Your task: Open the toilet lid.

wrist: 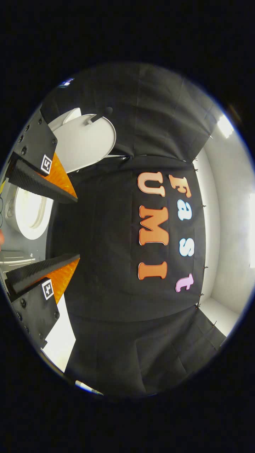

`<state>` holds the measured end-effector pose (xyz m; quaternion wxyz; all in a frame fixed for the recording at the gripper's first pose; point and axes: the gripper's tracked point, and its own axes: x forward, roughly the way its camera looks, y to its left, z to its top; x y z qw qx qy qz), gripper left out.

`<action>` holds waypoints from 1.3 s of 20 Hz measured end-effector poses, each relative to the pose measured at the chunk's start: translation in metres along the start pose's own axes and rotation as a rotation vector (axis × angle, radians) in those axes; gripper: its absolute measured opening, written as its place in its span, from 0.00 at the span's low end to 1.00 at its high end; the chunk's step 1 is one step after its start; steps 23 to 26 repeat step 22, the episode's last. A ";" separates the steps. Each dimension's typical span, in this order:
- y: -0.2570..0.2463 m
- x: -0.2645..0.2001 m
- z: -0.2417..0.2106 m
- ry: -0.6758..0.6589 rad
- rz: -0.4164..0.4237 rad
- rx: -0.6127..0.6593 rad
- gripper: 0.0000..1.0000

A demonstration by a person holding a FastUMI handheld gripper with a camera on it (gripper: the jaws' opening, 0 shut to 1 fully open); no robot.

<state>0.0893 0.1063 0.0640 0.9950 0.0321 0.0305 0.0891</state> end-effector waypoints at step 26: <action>0.001 -0.007 0.012 -0.022 -0.010 0.058 0.92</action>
